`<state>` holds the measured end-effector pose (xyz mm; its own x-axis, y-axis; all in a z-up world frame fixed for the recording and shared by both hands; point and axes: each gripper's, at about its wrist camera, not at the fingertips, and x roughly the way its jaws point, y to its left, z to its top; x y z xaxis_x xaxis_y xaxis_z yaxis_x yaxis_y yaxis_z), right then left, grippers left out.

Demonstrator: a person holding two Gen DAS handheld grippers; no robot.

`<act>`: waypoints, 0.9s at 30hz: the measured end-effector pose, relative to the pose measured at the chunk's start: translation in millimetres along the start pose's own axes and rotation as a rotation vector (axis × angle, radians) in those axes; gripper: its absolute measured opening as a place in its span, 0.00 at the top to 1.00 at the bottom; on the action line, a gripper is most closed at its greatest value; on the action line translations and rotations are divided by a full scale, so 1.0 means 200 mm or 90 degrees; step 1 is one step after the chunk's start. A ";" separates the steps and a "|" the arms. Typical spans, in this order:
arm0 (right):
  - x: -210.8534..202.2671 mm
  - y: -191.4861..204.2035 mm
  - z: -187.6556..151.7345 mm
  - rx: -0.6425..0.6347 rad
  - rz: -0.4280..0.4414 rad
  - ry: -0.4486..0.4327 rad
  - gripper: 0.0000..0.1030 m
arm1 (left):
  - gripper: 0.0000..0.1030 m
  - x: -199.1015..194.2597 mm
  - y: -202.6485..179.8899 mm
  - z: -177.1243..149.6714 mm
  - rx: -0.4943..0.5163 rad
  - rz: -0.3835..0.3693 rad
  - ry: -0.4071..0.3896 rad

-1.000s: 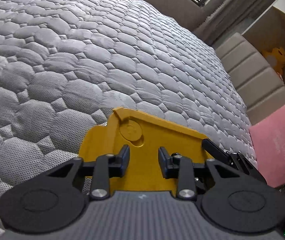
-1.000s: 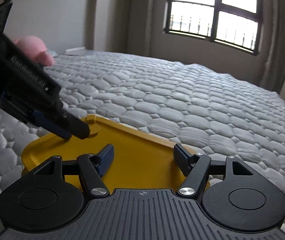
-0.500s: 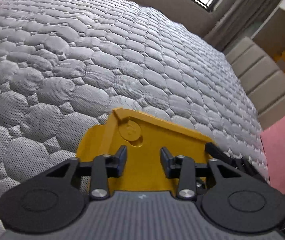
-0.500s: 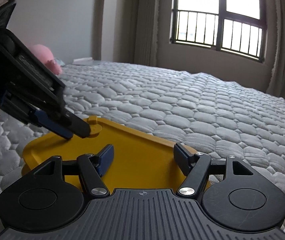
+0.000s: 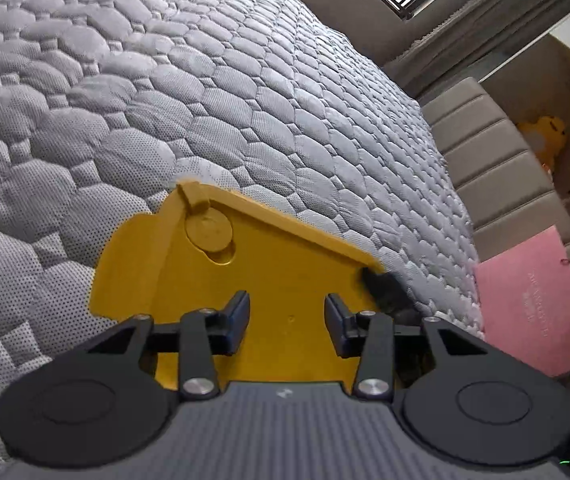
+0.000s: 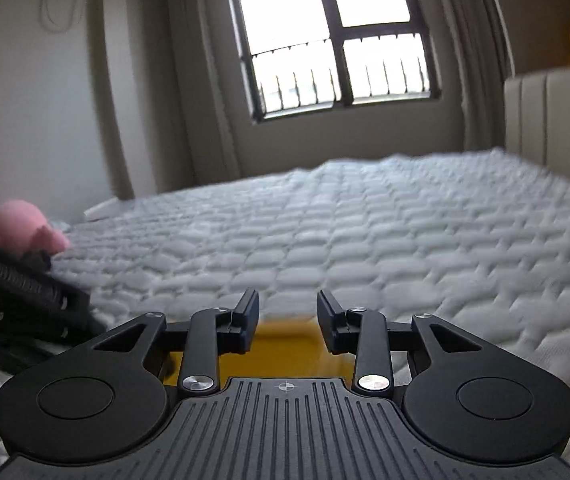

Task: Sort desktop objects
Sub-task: 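Carry the yellow lid with the left gripper toward the glass container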

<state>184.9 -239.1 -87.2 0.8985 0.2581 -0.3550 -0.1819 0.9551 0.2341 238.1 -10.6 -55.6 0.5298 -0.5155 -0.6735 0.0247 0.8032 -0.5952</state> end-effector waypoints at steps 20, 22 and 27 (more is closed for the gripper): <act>-0.08 0.05 -0.21 -0.147 -0.060 -0.051 0.75 | 0.76 0.03 -0.07 -0.10 0.016 -0.066 0.032; -0.08 0.06 -0.20 -0.157 -0.063 -0.039 0.74 | 0.53 0.01 -0.10 -0.10 0.039 -0.061 0.026; -0.06 0.05 -0.10 -0.150 -0.025 0.017 0.61 | 0.50 -0.20 -0.08 0.01 0.061 -0.016 -0.036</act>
<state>163.1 -229.6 -99.1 0.8964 0.2215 -0.3840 -0.2384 0.9712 0.0038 217.1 -2.2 -18.1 0.5748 -0.5209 -0.6312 0.1191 0.8163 -0.5652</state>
